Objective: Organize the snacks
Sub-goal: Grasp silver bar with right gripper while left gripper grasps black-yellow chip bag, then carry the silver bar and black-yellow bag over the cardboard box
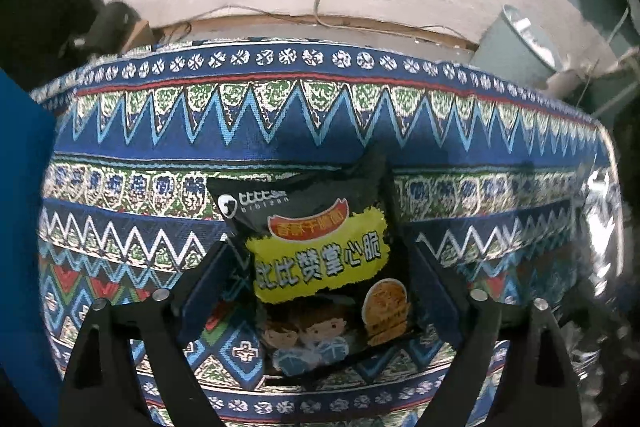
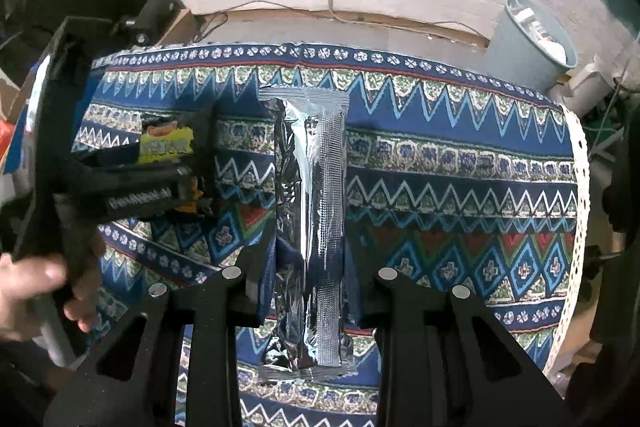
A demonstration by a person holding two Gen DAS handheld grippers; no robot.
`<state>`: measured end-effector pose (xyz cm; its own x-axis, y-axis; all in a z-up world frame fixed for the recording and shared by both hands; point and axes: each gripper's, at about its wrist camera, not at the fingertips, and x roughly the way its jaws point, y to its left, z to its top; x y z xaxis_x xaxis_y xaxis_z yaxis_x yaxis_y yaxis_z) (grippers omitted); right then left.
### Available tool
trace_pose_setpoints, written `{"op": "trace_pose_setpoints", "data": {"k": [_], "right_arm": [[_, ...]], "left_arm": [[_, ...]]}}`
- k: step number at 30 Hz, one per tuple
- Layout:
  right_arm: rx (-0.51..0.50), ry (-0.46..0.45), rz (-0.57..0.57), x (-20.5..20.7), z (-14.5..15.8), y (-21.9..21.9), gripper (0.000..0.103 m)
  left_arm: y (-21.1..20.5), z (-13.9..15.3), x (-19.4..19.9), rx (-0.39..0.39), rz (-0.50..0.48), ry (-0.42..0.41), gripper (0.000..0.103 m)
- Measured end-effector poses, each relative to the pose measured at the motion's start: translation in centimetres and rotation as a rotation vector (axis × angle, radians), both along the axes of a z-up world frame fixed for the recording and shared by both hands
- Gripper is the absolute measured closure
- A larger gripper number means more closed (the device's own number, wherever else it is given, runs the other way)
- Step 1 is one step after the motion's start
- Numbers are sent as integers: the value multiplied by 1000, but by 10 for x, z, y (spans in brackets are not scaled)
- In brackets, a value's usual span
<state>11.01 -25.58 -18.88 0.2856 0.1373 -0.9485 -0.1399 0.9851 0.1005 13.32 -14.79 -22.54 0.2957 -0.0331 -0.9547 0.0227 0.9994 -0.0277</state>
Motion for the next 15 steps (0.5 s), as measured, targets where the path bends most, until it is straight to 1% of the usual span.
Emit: {"op": "trace_pose_setpoints", "data": {"k": [1, 2, 3, 7, 9, 15], "right_arm": [[1, 0, 0, 1, 0, 0, 75], [2, 0, 0, 1, 1, 1, 75], [4, 0, 0, 2, 1, 1, 75], [8, -2, 5, 1, 2, 2, 75], [8, -3, 9, 1, 2, 5, 75], [5, -7, 25, -1, 5, 12, 75]], "left_arm": [[-3, 0, -2, 32, -12, -10, 21], [-5, -1, -3, 52, -20, -15, 24], [-9, -2, -5, 67, -31, -22, 29], [-9, 2, -9, 58, -81, -38, 44], [-6, 4, -12, 45, -95, -29, 47], [8, 11, -28, 60, -127, -20, 48]]}}
